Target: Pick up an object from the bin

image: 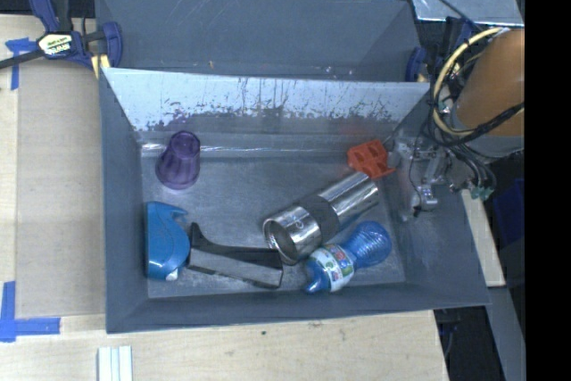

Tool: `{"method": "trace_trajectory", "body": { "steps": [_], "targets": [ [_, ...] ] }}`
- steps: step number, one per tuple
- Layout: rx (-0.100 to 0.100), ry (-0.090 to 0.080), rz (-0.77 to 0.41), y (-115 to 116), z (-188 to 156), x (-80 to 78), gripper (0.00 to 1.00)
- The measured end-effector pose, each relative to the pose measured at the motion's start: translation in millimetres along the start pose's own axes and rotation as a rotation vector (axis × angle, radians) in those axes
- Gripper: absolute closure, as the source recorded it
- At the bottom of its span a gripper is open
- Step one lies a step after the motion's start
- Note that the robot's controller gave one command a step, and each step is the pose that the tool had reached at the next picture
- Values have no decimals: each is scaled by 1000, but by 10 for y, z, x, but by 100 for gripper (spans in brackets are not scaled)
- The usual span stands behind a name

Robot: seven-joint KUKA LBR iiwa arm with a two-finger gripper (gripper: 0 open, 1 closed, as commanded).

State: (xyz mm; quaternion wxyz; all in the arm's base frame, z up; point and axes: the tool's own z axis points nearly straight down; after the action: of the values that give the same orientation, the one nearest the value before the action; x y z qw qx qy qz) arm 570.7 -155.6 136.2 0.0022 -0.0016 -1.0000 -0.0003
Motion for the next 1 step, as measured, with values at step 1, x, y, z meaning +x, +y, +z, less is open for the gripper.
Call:
{"method": "trace_trajectory", "body": {
  "steps": [1],
  "targets": [
    [2, -8, -3, 7, -51, -19, 0]
  ]
}}
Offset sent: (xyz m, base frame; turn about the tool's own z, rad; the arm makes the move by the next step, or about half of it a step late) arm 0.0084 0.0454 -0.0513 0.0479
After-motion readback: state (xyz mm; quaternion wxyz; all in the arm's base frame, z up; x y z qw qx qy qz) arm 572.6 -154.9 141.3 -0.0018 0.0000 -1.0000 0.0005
